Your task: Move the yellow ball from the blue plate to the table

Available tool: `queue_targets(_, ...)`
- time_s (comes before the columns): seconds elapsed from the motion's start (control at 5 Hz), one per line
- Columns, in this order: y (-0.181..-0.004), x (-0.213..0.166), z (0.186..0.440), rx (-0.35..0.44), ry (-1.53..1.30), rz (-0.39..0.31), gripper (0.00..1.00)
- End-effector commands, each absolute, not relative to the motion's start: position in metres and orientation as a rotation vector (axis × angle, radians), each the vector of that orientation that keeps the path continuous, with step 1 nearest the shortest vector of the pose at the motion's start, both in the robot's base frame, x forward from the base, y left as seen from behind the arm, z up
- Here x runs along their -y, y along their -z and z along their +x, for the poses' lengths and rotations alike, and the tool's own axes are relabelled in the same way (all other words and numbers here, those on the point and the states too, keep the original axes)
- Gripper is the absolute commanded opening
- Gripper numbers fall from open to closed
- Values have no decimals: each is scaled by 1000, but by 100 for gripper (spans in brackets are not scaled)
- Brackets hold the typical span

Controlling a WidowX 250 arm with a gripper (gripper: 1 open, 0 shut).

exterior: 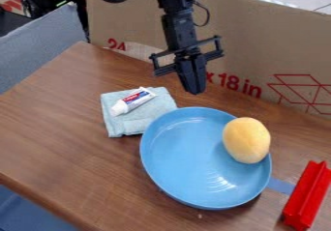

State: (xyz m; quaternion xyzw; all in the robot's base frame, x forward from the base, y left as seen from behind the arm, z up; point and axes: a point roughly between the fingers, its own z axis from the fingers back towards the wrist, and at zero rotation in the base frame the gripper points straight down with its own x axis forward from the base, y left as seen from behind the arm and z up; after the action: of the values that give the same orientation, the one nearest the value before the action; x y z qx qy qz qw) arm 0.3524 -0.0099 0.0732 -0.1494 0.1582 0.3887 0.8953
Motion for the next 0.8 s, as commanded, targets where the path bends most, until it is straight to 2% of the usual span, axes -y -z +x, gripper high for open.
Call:
queue_targets(0.0,-93,11,353,-257,-753,-333,0)
queue_targets(0.2,-96,13,353,-266,-729,-357,0)
queue_targets(0.4,-96,22,343,-275,-697,-381,100)
queue_targets(0.6,-110,40,364,-264,-682,-400,100)
